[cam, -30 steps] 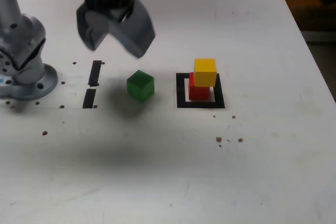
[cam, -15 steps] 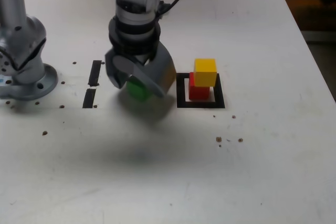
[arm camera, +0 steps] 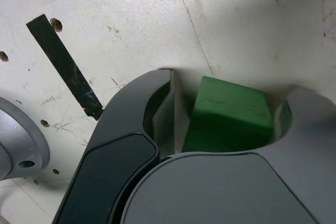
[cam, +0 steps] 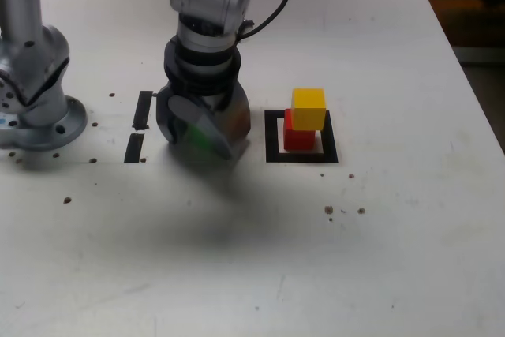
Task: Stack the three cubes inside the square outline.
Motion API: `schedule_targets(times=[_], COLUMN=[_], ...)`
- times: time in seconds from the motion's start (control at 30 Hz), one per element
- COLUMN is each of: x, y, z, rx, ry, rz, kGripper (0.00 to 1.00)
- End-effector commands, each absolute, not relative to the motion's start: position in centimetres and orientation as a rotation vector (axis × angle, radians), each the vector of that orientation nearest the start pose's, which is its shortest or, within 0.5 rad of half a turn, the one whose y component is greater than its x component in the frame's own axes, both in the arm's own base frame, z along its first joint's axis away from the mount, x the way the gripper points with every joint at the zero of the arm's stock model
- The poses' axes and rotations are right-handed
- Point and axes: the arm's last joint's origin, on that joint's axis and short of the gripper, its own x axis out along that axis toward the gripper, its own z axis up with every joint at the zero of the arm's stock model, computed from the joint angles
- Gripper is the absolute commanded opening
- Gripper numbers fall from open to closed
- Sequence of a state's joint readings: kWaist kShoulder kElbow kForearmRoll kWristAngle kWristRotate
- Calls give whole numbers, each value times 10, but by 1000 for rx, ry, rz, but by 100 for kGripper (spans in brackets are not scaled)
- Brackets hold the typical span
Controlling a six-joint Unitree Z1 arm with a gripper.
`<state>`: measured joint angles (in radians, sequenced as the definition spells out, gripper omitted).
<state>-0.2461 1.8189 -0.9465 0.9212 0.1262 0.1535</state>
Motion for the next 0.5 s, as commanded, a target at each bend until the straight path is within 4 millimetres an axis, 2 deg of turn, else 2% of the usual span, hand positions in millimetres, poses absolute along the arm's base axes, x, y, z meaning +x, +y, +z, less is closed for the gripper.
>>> schedule_targets(times=[0.0, 0.1, 0.23, 0.47], x=[238, 237, 236, 234], y=[-54, -54, -53, -50], z=[199, 203, 213, 248], rx=[444, 448, 459, 482], ry=[1765, 1781, 1811, 1869], rz=[-224, -222, -206, -156], kGripper=[18, 12, 10, 10])
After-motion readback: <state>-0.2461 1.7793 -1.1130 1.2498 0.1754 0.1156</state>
